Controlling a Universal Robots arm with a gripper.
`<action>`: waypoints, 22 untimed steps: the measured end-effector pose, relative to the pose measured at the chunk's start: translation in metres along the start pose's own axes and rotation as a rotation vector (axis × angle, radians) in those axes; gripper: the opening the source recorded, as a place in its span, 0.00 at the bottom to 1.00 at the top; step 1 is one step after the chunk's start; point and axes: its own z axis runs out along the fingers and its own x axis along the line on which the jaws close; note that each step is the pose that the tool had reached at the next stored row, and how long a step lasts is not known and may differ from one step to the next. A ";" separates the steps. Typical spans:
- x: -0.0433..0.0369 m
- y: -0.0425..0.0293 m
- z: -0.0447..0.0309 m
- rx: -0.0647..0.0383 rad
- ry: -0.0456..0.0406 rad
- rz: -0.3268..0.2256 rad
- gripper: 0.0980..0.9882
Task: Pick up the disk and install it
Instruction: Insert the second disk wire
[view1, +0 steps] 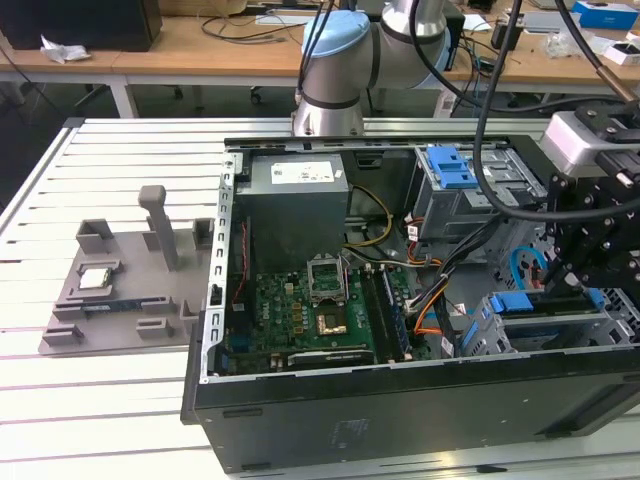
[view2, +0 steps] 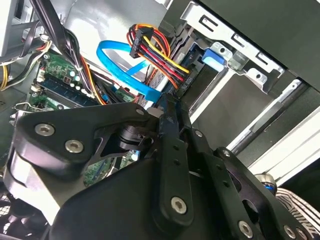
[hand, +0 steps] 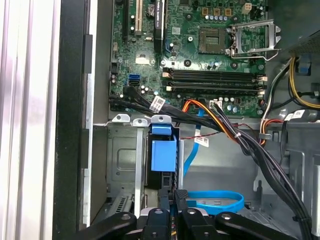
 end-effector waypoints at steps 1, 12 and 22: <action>0.0001 0.0000 0.0002 0.000 0.0003 0.000 0.07; 0.0004 -0.0002 0.0076 -0.001 -0.0003 -0.002 0.15; -0.0047 0.0006 -0.0252 -0.002 0.0041 -0.001 0.07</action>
